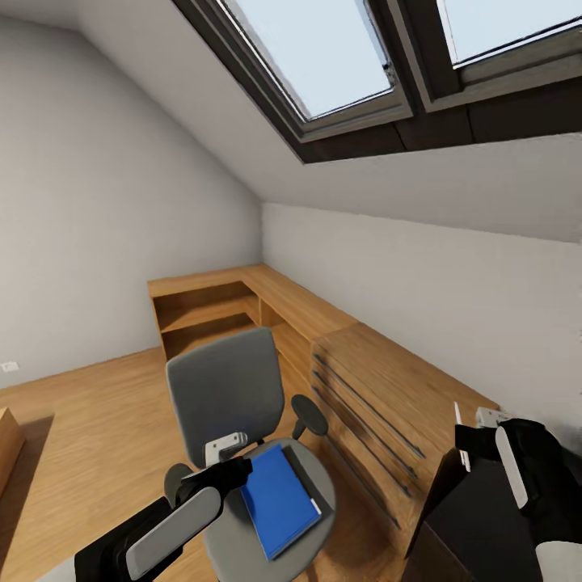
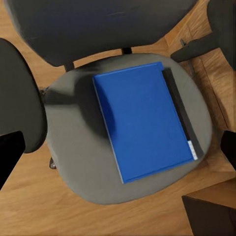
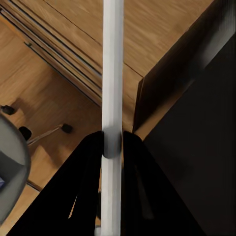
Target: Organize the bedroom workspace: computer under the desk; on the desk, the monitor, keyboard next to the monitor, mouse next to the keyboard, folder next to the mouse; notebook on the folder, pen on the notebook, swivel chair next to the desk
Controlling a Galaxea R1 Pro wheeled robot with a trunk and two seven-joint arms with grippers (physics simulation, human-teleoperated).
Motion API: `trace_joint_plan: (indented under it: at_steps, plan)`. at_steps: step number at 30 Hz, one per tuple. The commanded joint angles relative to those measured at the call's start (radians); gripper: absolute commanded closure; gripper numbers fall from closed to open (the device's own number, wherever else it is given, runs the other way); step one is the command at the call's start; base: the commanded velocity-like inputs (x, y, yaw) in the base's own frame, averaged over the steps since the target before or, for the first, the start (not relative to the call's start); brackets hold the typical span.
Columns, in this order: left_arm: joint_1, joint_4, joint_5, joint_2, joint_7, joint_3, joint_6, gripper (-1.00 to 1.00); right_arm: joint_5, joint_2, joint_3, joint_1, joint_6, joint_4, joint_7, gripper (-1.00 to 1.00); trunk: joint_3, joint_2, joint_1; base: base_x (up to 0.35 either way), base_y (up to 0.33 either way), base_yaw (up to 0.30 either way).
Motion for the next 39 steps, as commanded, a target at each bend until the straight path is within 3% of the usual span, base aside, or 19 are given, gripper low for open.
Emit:
trace_joint_plan:
  at_steps: [1,14,22,27,37,39]
  plan:
    - [-0.001,-0.002,0.001,0.001,0.005,-0.002,0.006,-1.00,-0.004,0.000,-0.001,-0.001,0.004,0.000,0.003,1.00,-0.002,-0.002,0.000,0.000,0.000,-0.090]
    - [-0.001,-0.002,0.001,0.000,0.005,-0.002,0.006,-1.00,-0.003,0.000,-0.001,-0.001,-0.007,0.016,0.002,1.00,-0.002,-0.002,0.000,0.000,0.000,-0.017]
    - [-0.001,-0.002,0.001,0.000,0.006,-0.002,0.006,-1.00,-0.002,0.000,0.001,-0.001,-0.020,0.049,0.003,1.00,-0.002,-0.002,0.000,0.000,0.000,-0.235]
    - [-0.001,-0.002,0.001,0.000,0.006,-0.002,0.006,-1.00,0.000,0.000,0.008,-0.001,-0.099,0.120,0.002,1.00,-0.002,-0.002,0.000,0.000,0.000,-0.261]
    - [-0.001,-0.002,0.001,-0.001,0.006,-0.002,0.006,-1.00,0.003,0.001,0.013,-0.001,-0.140,0.148,-0.001,1.00,-0.002,-0.002,0.000,0.000,0.000,-0.265]
    - [-0.001,-0.002,0.001,-0.001,0.006,-0.003,0.006,-1.00,0.006,0.009,0.020,-0.001,-0.163,0.169,-0.032,1.00,-0.002,-0.002,0.000,0.000,0.000,-0.266]
